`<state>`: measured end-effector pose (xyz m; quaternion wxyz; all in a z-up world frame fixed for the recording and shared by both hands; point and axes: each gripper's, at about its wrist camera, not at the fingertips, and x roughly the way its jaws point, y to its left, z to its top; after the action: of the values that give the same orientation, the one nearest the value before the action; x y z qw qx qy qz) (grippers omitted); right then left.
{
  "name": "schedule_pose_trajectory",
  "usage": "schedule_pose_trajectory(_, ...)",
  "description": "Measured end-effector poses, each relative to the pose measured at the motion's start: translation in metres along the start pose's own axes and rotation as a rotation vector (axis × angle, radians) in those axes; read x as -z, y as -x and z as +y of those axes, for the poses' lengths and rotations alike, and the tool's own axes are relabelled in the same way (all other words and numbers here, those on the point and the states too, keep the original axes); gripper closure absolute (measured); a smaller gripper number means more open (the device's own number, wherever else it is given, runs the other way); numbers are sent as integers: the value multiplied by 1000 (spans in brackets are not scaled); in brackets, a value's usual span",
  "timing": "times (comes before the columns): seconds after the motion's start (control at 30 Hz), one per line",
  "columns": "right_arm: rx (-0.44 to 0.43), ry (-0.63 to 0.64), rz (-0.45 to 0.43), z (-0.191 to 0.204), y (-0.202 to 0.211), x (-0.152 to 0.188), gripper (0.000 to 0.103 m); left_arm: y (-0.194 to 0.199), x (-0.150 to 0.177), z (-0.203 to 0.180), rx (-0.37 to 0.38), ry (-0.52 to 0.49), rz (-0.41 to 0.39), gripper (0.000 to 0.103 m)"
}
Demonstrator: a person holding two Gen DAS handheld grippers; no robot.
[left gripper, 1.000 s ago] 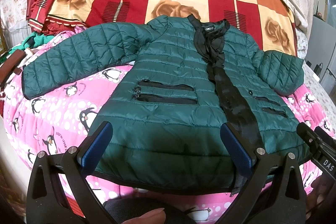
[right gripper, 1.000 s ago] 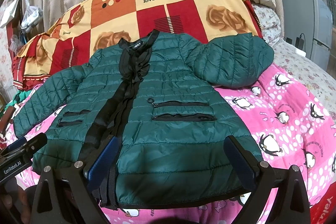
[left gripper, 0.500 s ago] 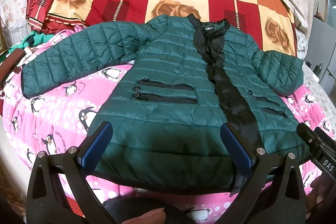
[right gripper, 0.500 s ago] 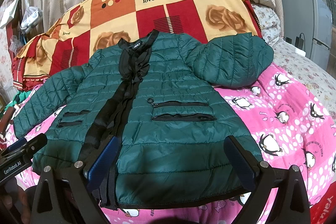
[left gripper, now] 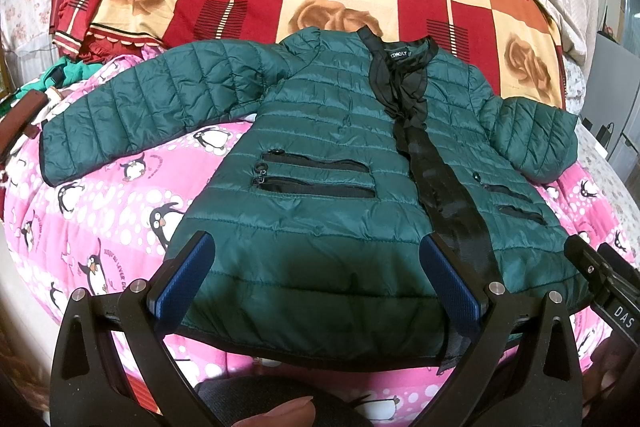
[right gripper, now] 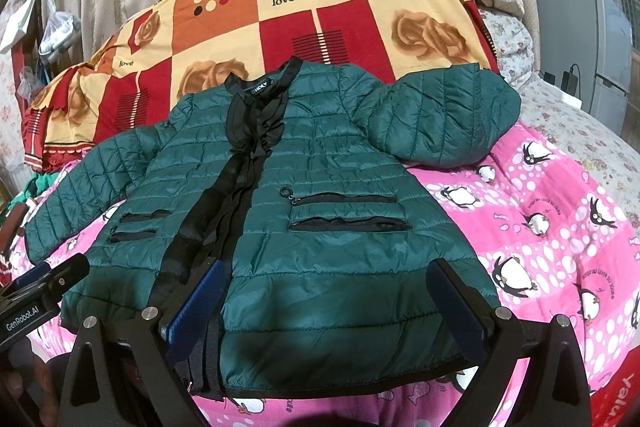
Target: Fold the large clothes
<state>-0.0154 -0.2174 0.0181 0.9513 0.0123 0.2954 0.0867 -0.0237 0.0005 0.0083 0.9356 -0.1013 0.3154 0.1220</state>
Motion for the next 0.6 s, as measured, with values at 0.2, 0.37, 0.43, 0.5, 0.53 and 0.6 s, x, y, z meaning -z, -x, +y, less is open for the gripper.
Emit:
schedule_pose_trajectory(0.2,1,-3,2,0,0,0,4,0,0,0,1,0,0,1)
schedule_pose_trajectory(0.37,24,-1,1,-2,4,-3,4,1,5,-4,7,0,1,0)
schedule_pose_trajectory(0.43,37,13,7,1,4,-6,4,2,7,-6,12,1,5,0)
schedule_pose_trajectory(0.5,27,32,12,6,1,-14,4,1,8,-9,15,0,25,0)
schedule_pose_trajectory(0.53,20,35,8,8,-1,-16,4,0,6,-9,21,2,37,0)
schedule_pose_trajectory(0.6,11,31,-4,13,-7,-24,4,-4,0,-8,21,19,56,0)
